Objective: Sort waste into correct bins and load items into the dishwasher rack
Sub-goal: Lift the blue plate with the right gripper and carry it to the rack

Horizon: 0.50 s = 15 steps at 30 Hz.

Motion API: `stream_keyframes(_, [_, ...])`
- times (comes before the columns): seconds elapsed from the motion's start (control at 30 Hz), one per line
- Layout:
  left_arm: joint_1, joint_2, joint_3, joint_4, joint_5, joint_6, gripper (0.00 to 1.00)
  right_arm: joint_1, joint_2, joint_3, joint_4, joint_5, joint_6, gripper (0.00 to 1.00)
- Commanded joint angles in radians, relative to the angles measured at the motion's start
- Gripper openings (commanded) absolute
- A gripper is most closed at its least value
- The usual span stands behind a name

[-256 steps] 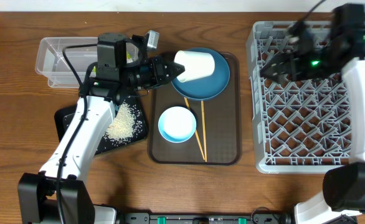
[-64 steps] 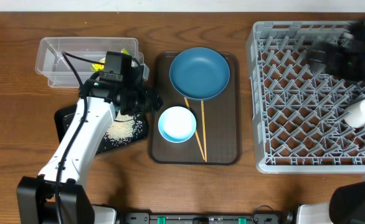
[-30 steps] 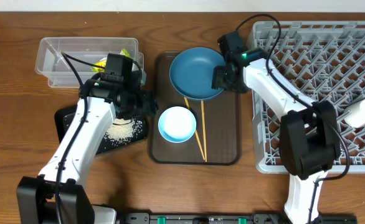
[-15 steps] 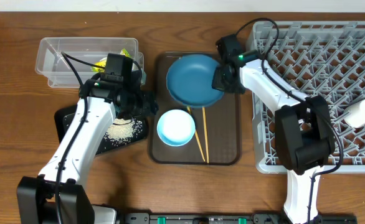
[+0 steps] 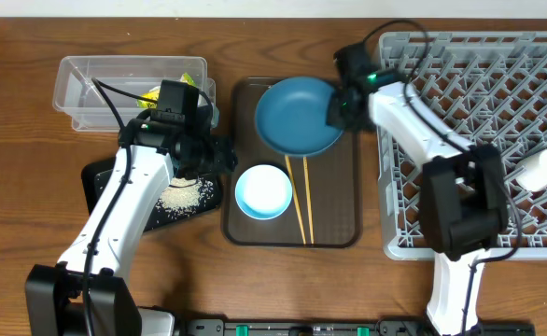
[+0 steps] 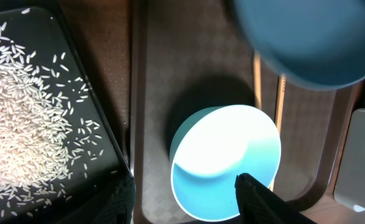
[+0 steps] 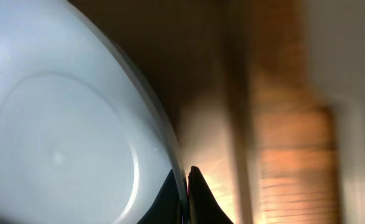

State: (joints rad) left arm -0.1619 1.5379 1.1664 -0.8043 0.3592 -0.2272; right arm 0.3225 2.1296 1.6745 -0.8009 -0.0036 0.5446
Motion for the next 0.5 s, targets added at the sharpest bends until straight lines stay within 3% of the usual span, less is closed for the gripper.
stream_keyframes(0.0, [-0.001,-0.018,0.009,-0.002,-0.013,0.017,0.55,-0.056,-0.131,0.087,-0.005,0.022,-0.174,0.01])
stream_keyframes(0.1, [-0.001,-0.018,0.009,-0.003,-0.013,0.017,0.55,-0.095,-0.218,0.115,-0.014,0.037,-0.346,0.01])
stream_keyframes(0.27, [-0.001,-0.018,0.009,-0.002,-0.013,0.017,0.55,-0.183,-0.356,0.117,0.026,0.149,-0.486,0.01])
stream_keyframes(0.47, [-0.001,-0.018,0.009,-0.002,-0.013,0.017,0.55,-0.281,-0.461,0.117,0.093,0.428,-0.609,0.01])
